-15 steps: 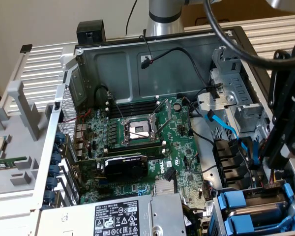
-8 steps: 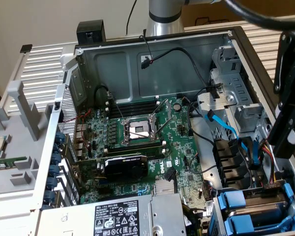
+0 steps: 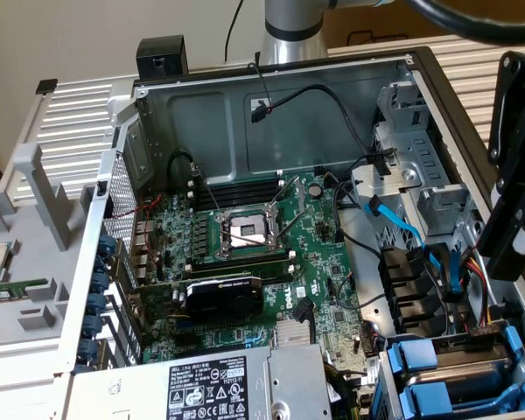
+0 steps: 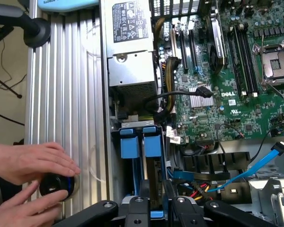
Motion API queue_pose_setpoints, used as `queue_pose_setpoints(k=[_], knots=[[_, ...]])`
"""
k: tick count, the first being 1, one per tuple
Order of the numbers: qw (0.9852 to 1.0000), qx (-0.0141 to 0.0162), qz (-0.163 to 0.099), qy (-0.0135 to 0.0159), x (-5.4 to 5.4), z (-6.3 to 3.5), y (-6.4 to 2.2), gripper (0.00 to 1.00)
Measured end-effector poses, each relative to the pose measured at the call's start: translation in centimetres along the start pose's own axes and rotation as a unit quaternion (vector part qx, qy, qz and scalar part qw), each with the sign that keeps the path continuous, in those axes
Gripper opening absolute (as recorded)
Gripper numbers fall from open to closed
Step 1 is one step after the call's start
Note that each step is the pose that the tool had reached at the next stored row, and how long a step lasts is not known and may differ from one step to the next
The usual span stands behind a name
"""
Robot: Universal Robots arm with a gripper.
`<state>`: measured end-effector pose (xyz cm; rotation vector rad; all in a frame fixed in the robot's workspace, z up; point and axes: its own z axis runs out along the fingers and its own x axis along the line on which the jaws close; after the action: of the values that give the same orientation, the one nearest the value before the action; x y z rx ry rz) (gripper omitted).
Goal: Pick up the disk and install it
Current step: 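Insert the second disk wire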
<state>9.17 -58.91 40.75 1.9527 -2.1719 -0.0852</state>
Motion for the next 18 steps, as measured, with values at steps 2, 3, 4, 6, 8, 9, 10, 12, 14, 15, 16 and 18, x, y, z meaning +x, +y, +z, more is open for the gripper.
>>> queue_pose_setpoints(k=[2,3,4,6,8,9,10,12,14,15,16,18], knots=[[1.0,0.0,0.0,0.0,0.0,0.0,0.0,0.25],[1.0,0.0,0.0,0.0,0.0,0.0,0.0,0.25],[1.0,0.0,0.0,0.0,0.0,0.0,0.0,0.25],[1.0,0.0,0.0,0.0002,0.06,-0.01,0.0,0.25],[1.0,0.0,0.0,-0.0006,0.13,0.03,0.02,0.25],[1.0,-0.0002,0.0,-0.0023,0.18,0.05,0.03,0.25],[1.0,-0.0005,-0.001,-0.0056,0.23,0.07,0.04,0.25],[0.9999,-0.0016,-0.003,-0.0166,0.32,0.12,0.04,0.25],[0.9997,-0.0022,-0.004,-0.0225,0.39,0.16,0.04,0.25],[0.9997,-0.0023,-0.003,-0.0233,0.39,0.16,0.04,0.25],[0.9997,-0.0024,-0.003,-0.0237,0.39,0.17,0.04,0.25],[0.9997,-0.0025,-0.003,-0.0238,0.41,0.18,0.04,0.25]])
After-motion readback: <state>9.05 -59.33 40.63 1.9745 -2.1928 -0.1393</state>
